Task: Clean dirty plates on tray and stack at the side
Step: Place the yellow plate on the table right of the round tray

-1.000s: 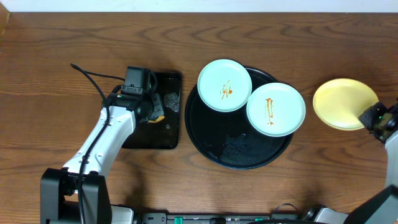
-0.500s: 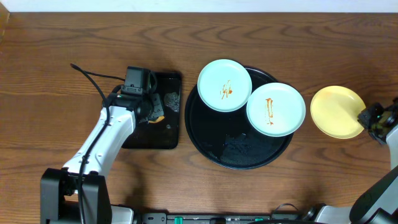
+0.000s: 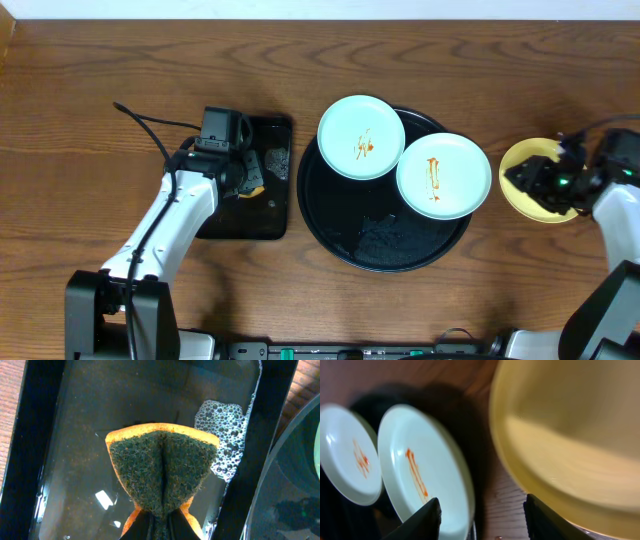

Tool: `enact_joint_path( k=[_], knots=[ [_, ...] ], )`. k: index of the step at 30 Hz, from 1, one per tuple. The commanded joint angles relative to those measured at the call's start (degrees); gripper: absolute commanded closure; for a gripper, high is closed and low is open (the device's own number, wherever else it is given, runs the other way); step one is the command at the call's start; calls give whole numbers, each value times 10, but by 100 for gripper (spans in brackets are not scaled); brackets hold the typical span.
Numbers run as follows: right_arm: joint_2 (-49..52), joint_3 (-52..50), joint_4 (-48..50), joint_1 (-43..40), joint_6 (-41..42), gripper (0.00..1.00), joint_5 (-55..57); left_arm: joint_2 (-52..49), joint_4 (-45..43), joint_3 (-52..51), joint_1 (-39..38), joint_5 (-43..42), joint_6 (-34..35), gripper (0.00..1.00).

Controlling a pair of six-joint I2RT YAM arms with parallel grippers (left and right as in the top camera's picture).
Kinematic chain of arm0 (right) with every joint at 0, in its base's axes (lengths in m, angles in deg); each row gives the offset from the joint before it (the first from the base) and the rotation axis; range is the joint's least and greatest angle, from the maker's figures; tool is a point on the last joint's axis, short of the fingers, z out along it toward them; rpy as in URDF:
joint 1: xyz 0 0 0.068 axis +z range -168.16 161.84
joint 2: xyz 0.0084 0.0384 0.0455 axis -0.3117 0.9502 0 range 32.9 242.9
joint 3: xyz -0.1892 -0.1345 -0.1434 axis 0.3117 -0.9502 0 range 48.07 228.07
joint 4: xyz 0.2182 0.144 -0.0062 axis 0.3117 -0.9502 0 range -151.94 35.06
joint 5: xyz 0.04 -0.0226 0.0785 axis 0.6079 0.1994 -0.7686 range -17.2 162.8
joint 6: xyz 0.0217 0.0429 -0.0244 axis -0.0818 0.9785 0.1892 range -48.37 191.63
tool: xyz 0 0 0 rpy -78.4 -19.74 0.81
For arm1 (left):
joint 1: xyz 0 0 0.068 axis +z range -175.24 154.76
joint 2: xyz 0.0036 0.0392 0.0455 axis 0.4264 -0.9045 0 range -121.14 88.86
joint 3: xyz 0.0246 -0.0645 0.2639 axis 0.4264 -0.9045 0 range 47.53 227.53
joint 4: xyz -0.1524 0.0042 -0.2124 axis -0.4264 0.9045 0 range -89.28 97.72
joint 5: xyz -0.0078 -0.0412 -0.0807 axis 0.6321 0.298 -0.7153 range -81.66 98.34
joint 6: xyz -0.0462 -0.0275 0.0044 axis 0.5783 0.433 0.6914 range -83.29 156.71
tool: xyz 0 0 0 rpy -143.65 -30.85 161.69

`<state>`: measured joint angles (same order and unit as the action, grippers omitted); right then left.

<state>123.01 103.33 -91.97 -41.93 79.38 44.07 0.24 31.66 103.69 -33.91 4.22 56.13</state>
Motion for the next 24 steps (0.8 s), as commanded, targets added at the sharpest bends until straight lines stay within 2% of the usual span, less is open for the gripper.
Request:
enact_joint_path(
  k=[1, 5, 19, 21, 24],
  knots=[
    [3, -18, 7, 47, -29, 49, 48, -1, 1, -4, 2, 2, -8, 92],
    [3, -26, 24, 92, -25, 60, 99, -1, 1, -4, 2, 2, -8, 92],
    [40, -26, 43, 165, 16, 66, 171, -1, 3, -4, 2, 0, -8, 92],
    [50, -26, 47, 167, 16, 69, 171, -1, 3, -4, 2, 0, -8, 92],
    [59, -26, 45, 167, 19, 83, 166, -1, 3, -4, 2, 0, -8, 92]
  ],
)
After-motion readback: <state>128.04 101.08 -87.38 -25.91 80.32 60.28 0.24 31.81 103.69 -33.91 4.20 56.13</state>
